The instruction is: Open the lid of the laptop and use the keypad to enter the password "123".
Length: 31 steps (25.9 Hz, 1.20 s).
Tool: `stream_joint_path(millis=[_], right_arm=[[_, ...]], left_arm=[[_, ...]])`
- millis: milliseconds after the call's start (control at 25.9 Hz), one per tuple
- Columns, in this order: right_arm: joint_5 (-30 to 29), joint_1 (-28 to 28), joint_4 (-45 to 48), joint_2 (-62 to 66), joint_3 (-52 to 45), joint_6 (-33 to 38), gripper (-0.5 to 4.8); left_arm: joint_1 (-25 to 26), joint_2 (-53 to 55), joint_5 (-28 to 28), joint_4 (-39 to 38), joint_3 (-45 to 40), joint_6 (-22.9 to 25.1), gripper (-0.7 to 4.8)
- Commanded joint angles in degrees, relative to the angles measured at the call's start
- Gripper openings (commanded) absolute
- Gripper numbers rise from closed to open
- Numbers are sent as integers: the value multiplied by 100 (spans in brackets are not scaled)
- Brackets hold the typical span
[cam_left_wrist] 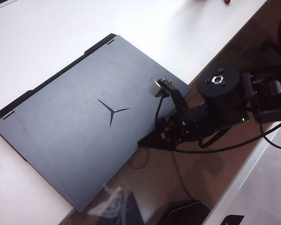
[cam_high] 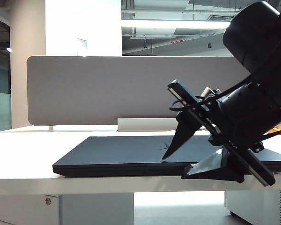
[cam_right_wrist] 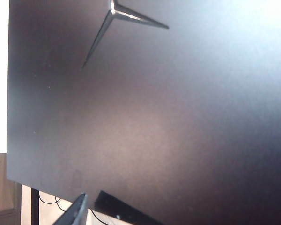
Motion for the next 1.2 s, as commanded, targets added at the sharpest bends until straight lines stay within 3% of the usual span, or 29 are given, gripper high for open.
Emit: stream_joint_path(millis=[39, 154, 232, 424, 502, 1003, 1196], right_arm=[[81, -4, 584, -22, 33, 162, 197], [72, -2, 715, -24, 33, 173, 190], [-52, -2, 765, -24, 33, 192, 147], [-136, -2, 1045, -31, 35, 212, 141], [-208, -2, 1097, -39, 39, 212, 104], [-162, -13, 1246, -278, 153, -146, 78], [-199, -13, 953, -538, 605, -660, -2]], left_arm=[[-2, -11, -17, -11, 28, 7, -5], [-2, -9, -17, -72, 28, 7, -5], [-2, -9, -17, -103, 28, 7, -5], [-2, -4, -24, -140, 28, 7, -4], [-2, -4, -24, -151, 28, 7, -5], [-2, 7, -122, -350, 26, 9, -5], [-2, 7, -125, -424, 26, 9, -5]])
